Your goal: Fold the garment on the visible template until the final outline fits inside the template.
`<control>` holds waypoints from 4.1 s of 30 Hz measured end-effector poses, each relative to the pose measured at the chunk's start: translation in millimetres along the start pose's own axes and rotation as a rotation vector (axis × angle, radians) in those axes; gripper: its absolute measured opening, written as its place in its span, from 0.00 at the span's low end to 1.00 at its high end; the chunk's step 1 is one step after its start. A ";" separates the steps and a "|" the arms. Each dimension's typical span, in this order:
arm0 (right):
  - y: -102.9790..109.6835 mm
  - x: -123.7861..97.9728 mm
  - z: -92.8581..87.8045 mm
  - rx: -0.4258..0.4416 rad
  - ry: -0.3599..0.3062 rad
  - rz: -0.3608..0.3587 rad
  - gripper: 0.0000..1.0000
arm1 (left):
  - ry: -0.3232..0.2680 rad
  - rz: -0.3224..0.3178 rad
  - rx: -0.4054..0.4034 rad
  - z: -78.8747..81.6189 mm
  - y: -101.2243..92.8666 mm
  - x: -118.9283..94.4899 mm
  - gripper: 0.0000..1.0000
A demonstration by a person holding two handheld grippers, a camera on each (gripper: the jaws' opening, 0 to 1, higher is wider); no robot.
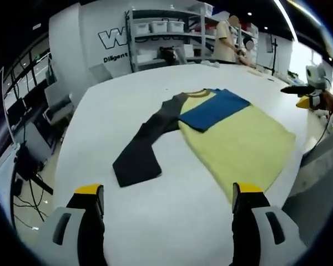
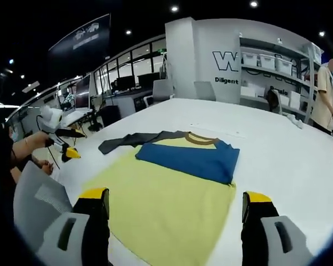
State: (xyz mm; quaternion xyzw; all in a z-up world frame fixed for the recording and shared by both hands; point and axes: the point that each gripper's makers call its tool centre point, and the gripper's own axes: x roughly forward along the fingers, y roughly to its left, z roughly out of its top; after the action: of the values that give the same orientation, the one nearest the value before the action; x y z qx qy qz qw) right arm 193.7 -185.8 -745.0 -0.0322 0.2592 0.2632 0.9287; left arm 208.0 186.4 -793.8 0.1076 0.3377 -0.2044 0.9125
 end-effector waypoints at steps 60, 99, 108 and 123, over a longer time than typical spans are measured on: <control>-0.3 -10.0 0.7 0.029 0.000 -0.016 0.95 | 0.029 0.038 0.094 -9.6 25.4 85.5 0.06; 17.1 -6.1 -0.8 -0.004 0.028 0.041 0.97 | -0.045 -0.186 0.046 91.5 -31.8 55.4 0.00; 21.5 -6.8 1.3 -0.010 0.031 0.049 0.99 | -0.079 -0.230 0.084 128.5 -52.4 57.9 0.00; 27.3 -5.7 -0.1 -0.004 0.037 0.064 0.99 | -0.105 -0.366 0.130 180.7 -107.9 66.1 0.00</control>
State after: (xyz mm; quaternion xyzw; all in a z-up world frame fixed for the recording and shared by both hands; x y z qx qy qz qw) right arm 175.7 -165.0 -740.2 -0.0305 0.2765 0.2927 0.9148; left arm 308.8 9.7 -708.5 0.0923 0.2899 -0.3933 0.8676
